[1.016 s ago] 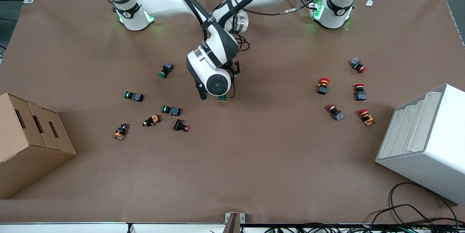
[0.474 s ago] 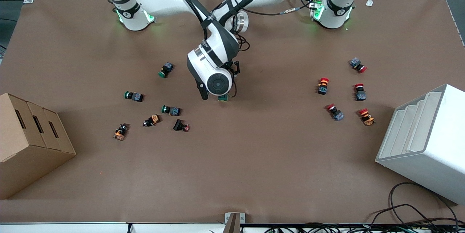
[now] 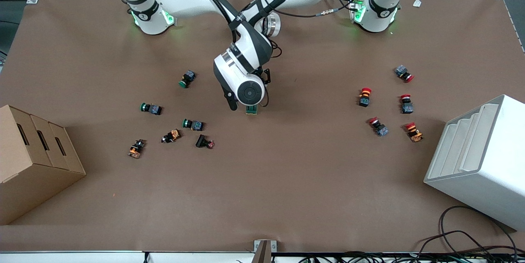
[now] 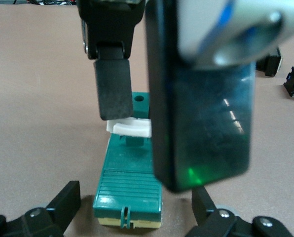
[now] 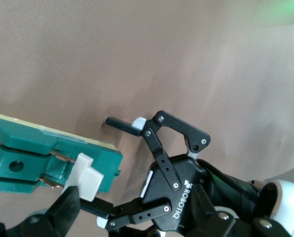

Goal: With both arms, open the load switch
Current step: 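Swing the white lever over and down with the right gripper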

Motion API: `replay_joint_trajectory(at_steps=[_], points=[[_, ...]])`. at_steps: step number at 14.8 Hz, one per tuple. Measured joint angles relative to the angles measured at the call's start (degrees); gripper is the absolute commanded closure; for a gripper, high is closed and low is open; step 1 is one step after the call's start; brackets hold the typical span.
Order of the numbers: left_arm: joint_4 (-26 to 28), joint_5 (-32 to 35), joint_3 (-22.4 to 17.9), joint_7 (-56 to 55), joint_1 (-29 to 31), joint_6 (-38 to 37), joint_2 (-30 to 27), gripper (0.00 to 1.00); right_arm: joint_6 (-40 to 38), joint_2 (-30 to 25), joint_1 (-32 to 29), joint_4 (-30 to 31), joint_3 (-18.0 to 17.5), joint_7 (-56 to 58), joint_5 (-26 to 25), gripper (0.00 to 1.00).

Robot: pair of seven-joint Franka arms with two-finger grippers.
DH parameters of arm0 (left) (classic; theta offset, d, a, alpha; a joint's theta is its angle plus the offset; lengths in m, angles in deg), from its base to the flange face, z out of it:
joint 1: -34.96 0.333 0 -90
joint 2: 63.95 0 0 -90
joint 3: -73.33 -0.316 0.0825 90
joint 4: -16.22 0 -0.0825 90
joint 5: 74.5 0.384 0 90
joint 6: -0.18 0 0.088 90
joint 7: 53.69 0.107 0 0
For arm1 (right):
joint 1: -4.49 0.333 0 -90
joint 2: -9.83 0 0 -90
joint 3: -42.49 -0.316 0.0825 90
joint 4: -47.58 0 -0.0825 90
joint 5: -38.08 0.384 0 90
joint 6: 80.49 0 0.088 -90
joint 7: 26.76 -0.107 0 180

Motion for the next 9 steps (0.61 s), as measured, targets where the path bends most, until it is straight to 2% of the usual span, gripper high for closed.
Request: replay_joint_trajectory(at_steps=[9], points=[[-0.3,0.0,0.0,0.2,0.0,0.0,0.0,0.01,0.4,0.3,0.1,1.3,0.0,2.1,0.0,0.0]])
